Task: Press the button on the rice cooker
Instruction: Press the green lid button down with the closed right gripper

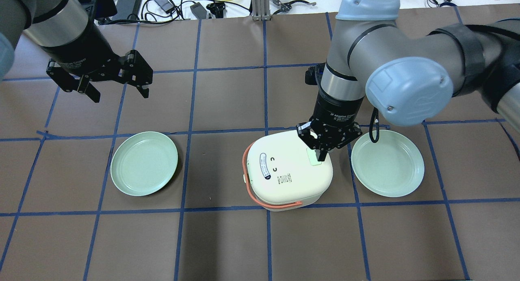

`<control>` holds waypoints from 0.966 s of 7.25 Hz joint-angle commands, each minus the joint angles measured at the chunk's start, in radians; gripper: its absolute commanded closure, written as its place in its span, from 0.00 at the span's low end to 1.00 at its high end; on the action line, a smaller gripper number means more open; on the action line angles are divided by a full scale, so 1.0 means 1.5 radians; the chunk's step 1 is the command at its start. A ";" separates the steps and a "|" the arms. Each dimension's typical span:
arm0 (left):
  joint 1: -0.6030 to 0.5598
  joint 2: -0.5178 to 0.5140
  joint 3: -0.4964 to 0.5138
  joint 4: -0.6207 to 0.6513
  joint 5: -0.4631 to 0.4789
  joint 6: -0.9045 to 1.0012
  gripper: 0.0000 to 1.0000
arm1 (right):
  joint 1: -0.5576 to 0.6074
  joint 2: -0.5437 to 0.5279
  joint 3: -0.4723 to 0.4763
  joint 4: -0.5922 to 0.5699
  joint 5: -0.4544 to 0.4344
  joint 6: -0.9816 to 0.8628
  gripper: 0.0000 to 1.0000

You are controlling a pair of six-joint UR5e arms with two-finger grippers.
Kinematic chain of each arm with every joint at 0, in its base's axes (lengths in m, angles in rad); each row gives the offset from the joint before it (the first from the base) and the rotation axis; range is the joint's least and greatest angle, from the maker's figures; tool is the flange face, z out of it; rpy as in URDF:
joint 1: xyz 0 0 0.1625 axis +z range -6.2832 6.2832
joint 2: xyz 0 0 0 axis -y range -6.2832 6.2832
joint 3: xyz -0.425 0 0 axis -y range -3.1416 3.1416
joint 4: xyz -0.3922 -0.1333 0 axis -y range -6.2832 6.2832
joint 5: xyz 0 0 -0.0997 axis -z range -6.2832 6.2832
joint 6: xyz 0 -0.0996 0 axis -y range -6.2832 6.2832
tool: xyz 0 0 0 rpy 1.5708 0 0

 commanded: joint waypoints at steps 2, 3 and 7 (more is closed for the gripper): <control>0.000 0.000 0.000 0.000 0.000 0.000 0.00 | 0.006 0.014 0.022 -0.031 0.002 -0.001 1.00; 0.000 0.000 0.000 0.000 0.000 0.000 0.00 | 0.007 0.015 0.030 -0.040 0.002 -0.001 1.00; 0.000 0.000 0.000 0.000 0.000 0.000 0.00 | 0.007 0.018 0.035 -0.044 0.002 -0.001 1.00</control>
